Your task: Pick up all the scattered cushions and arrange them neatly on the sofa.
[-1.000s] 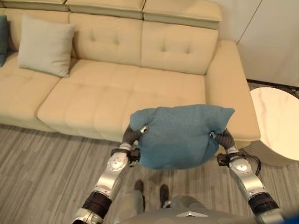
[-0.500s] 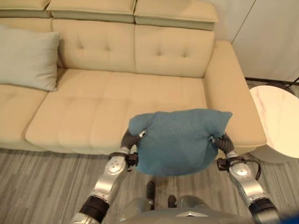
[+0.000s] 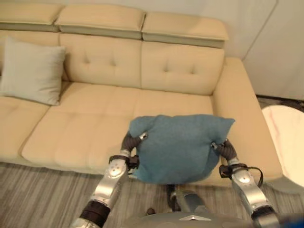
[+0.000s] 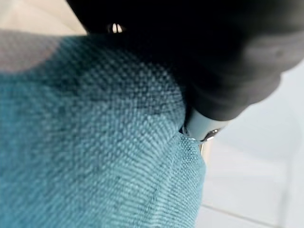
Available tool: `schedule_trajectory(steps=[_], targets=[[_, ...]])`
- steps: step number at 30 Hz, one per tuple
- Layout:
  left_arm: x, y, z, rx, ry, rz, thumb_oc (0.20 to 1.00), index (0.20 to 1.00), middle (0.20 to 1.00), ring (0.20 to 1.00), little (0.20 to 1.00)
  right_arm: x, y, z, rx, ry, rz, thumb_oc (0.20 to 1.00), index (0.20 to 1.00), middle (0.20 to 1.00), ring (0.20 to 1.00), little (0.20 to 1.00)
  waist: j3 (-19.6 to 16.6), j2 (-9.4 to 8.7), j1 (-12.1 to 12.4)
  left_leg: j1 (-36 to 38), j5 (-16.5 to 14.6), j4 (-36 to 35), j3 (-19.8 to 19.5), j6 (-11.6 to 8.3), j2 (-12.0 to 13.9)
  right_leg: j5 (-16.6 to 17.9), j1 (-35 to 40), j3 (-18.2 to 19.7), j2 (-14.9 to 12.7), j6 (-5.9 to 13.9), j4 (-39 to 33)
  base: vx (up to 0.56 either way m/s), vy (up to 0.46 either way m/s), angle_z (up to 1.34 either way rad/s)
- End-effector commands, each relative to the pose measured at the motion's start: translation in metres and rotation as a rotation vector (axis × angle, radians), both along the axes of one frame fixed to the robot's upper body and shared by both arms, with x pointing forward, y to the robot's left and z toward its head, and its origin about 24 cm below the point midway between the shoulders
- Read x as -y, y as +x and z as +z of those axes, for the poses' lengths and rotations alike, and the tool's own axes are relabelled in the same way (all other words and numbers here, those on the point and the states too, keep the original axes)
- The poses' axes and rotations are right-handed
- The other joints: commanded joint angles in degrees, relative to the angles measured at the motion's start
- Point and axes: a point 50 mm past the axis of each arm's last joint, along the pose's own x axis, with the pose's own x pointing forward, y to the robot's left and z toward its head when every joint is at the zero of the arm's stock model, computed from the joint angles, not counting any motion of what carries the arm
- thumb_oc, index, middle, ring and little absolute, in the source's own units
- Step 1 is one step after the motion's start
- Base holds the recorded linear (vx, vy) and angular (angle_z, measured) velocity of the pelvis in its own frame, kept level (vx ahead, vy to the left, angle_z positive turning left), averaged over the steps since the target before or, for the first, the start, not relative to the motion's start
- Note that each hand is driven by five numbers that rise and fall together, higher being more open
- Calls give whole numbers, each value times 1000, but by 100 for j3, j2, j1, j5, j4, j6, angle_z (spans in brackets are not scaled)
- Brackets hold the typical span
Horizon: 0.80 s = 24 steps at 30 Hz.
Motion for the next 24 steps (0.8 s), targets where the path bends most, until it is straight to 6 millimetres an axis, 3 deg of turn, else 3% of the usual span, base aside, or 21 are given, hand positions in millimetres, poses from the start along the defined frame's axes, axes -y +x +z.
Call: schedule_trajectory(steps=[1, 3, 4, 5, 7, 9, 13, 20, 24], targets=[[10, 20, 50, 267, -45, -62, 200, 200, 200, 200, 200, 19, 24, 47, 255, -3, -55, 200, 200, 200, 200, 200, -199, -178, -70, -374, 291, 398, 301, 55, 383, -291, 773, 384, -18, 645, -440, 76, 5, 10], [9, 21, 49, 260, -34, -57, 200, 200, 200, 200, 200, 21, 24, 47, 252, -19, -64, 200, 200, 200, 200, 200, -167, -239, 12, -568, 102, -53, 296, 154, 510, -397, 833, 424, -103, 689, -408, 123, 80, 2], [8, 21, 50, 267, -34, -53, 200, 200, 200, 200, 200, 23, 25, 48, 255, -29, -71, 200, 200, 200, 200, 200, -145, -204, 65, -661, 294, -717, 89, 46, 629, -494, 894, 483, -105, 709, -430, 118, 99, -18], [9, 21, 50, 267, -35, -53, 200, 200, 200, 200, 200, 23, 25, 48, 255, -30, -71, 200, 200, 200, 200, 200, -142, -214, 64, -623, 324, -780, 91, 43, 620, -497, 902, 483, -115, 706, -428, 102, 120, -28], [7, 22, 51, 274, -34, -33, 200, 200, 200, 200, 200, 24, 28, 48, 255, -37, -84, 200, 200, 200, 200, 200, -77, -134, 146, -818, 697, -1193, -310, -119, 570, -594, 955, 616, -90, 696, -377, 74, 142, -36], [9, 23, 53, 284, -43, -30, 200, 200, 200, 200, 200, 22, 30, 49, 255, -39, -75, 200, 200, 200, 200, 200, -78, -92, 161, -747, 752, -1351, -604, -207, 515, -648, 977, 742, -103, 720, -318, 133, 239, -40], [9, 21, 54, 289, -32, -49, 200, 200, 200, 200, 200, 21, 31, 49, 254, -50, -60, 200, 200, 200, 200, 200, -188, 10, 145, -451, 660, -1684, -495, -158, 502, -691, 1013, 811, -297, 800, -273, 102, 209, -46], [-8, 28, 69, 355, 22, 0, 200, 200, 200, 200, 200, 15, 47, 67, 329, -40, -52, 200, 200, 200, 200, 200, -267, -2, 275, -264, 359, -1591, 52, 47, 439, -524, 930, 1033, -612, 1026, -340, 45, 147, -33], [-12, 31, 79, 396, 34, 24, 200, 200, 200, 200, 200, 14, 51, 77, 369, -36, -52, 200, 200, 200, 200, 200, -311, -14, 298, -199, 320, -1651, 145, 86, 437, -438, 940, 1087, -660, 1091, -460, 43, 52, -12]])
